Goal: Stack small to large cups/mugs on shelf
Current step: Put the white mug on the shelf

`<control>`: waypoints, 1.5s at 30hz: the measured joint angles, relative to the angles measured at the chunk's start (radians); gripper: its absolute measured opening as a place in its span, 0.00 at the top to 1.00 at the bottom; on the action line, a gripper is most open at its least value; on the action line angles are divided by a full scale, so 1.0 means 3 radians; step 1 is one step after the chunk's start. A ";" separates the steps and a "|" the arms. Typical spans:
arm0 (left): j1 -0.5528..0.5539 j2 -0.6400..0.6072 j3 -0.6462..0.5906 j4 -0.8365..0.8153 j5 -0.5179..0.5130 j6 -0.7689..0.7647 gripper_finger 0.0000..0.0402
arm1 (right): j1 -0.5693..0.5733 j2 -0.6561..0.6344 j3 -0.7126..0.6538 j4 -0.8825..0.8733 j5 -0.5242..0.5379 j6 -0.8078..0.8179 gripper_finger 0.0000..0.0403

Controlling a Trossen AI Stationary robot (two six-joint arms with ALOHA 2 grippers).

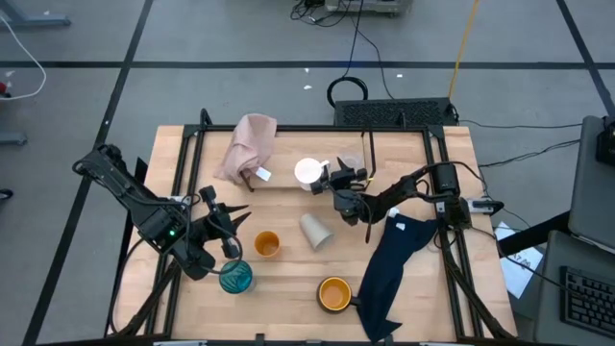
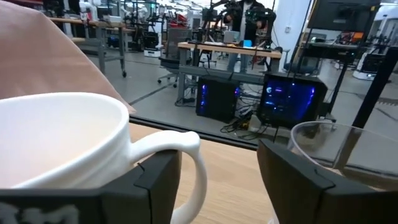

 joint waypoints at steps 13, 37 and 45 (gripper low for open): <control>0.0000 0.0000 0.0000 -0.0001 0.0002 -0.0011 0.80 | 0.0062 -0.0003 0.0000 0.0052 0.0053 -0.0133 0.46; 0.0000 0.0000 -0.0184 0.0243 0.0206 -0.0102 0.80 | -0.0081 -0.0024 -0.0004 0.0128 0.0024 0.0044 0.47; 0.0001 0.0000 -0.0341 0.0408 0.0190 -0.0036 0.80 | -0.0017 -0.0024 -0.0004 0.0128 0.0018 0.0008 0.47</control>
